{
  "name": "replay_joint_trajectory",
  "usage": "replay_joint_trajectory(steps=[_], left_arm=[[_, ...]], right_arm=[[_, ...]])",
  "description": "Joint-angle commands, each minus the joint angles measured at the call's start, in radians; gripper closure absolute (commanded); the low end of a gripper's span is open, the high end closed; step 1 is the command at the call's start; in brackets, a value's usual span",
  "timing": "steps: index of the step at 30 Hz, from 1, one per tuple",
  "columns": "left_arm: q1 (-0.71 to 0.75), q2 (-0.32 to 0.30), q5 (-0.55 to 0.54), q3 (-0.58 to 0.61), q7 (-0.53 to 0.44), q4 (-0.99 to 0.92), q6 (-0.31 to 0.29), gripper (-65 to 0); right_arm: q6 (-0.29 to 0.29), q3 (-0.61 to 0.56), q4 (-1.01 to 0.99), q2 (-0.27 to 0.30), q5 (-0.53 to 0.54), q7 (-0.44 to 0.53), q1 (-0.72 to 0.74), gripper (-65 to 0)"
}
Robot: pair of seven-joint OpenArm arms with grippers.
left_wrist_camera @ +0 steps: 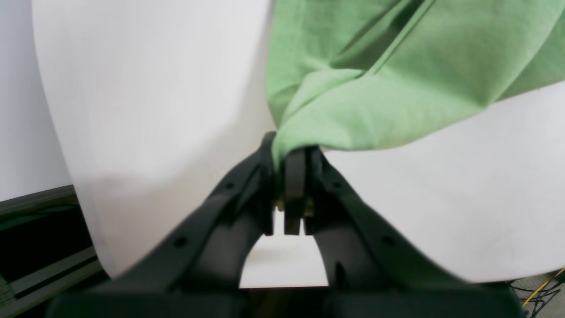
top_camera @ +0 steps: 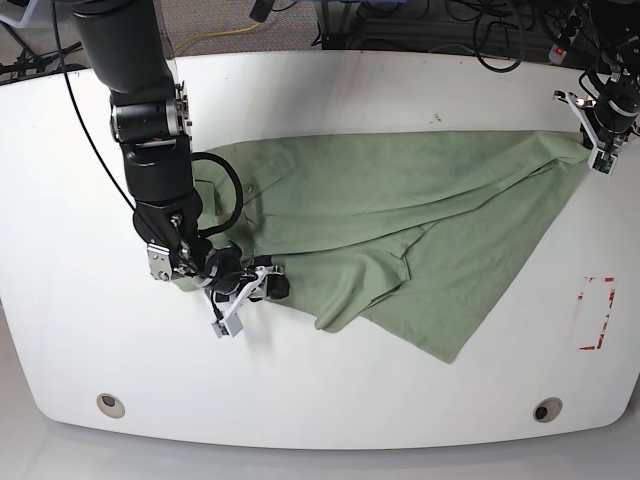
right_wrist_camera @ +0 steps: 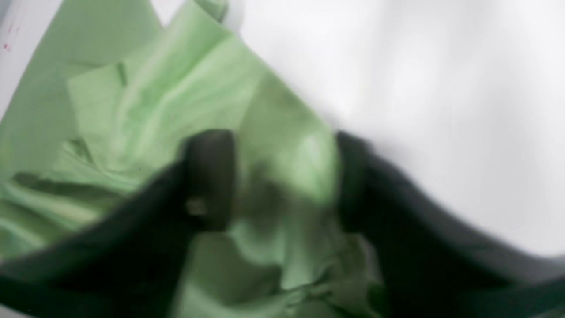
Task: Fold the T-shirt properly
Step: 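Release with the right gripper and regrasp the shirt near the collar, then lift the shirt with both grippers and drag it flat again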
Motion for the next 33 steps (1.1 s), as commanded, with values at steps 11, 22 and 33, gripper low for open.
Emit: replay_joint_trajectory(steps=[11,22,33], left_arm=[[-0.045,-0.020,-0.003,-0.006,-0.015,0.014,0.006,0.0],[-0.071,-0.020,-0.002,-0.004,-0.015,0.017,0.006,0.0],[-0.117,-0.016,-0.002,0.057,-0.015,0.066,0.006,0.0]], right_arm=[[0.008,-0.022,0.041,-0.036,-0.141,0.006,0.022,0.0],[0.001,0.057,0.555,0.036,-0.141,-0.190,-0.140,0.0],[0.008,0.134,0.668,0.079,-0.141,-0.242,-0.153,0.0]])
